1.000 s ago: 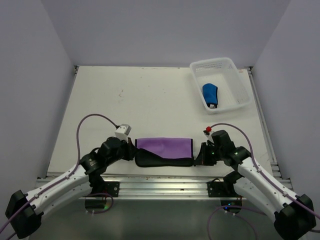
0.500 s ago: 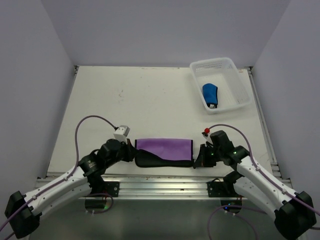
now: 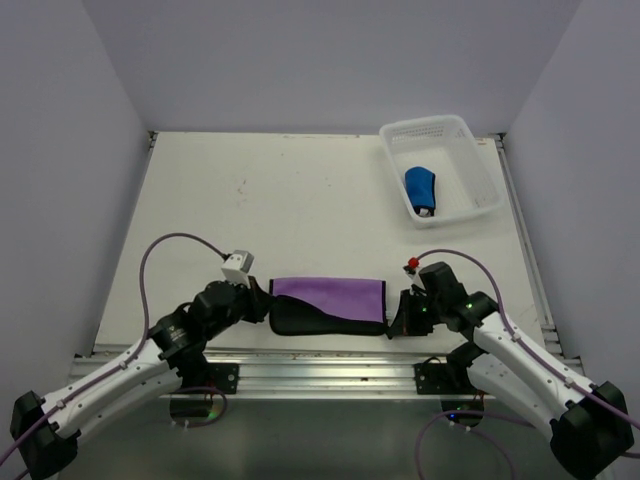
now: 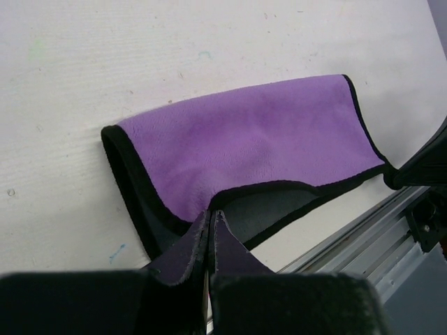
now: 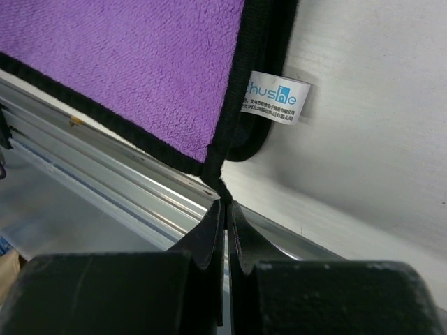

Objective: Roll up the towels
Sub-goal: Fold the towel

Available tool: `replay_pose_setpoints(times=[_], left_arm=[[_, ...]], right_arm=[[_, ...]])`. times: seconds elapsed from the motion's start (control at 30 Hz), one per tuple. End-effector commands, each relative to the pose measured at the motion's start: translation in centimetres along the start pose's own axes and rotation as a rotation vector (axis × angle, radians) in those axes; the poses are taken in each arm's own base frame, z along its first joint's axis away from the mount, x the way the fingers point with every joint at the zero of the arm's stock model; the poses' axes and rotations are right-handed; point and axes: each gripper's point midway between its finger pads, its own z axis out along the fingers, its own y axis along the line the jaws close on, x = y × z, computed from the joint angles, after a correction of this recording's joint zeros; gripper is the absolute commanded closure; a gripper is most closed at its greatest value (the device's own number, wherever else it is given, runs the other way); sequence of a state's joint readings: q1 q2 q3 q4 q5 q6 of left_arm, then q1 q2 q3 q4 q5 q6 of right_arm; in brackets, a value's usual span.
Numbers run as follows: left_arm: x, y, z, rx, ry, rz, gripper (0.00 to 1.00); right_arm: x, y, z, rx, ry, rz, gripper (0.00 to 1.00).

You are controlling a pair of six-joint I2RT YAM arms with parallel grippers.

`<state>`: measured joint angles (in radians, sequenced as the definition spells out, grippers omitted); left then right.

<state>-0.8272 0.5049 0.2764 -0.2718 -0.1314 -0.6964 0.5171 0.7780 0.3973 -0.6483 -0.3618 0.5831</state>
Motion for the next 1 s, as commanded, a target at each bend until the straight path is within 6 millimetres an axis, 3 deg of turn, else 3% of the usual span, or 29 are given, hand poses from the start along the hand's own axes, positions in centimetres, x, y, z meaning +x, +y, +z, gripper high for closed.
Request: replay_pose_setpoints(times=[0.0,0.1,0.17,0.47,0.77,0.83,0.97], left_arm=[[-0.8,-0.2,-0.2,0.004,-0.043,-0.017,1.00],[-0.8,-0.2,-0.2,0.005,-0.045,-0.015,1.00],[-0.8,0.0,-0.2,-0.004,-0.046,-0.017,0.89],[-1.8,0.3,-0.9,-0.020,-0.102,-0.049,0.78],[-1.7,0.3,-0.6,-0.035,-0.085,-0.046,0.85],[-1.8,0.0,-0.4,-0.028,-0.079,-0.032,0.89],[-2.6,-0.3,-0.4,-0.027,-0.093,-0.025,0.90]], right_arm=[[0.1,-0.1,-0.4,0.017,0.001,0.001,1.00],[0.1,-0.2,-0.4,0.020,0.000,0.003,1.00],[0.0,-0.1,-0.4,0.019,-0.002,0.004,1.00],[0.3,0.0,-0.3,0.011,0.014,-0.004,1.00],[0.2,-0.1,-0.2,0.021,0.014,0.000,1.00],[0.0,-0.4,-0.4,0.038,-0.002,0.008,1.00],[-0.8,-0.5,-1.3,0.071,-0.064,0.032,1.00]])
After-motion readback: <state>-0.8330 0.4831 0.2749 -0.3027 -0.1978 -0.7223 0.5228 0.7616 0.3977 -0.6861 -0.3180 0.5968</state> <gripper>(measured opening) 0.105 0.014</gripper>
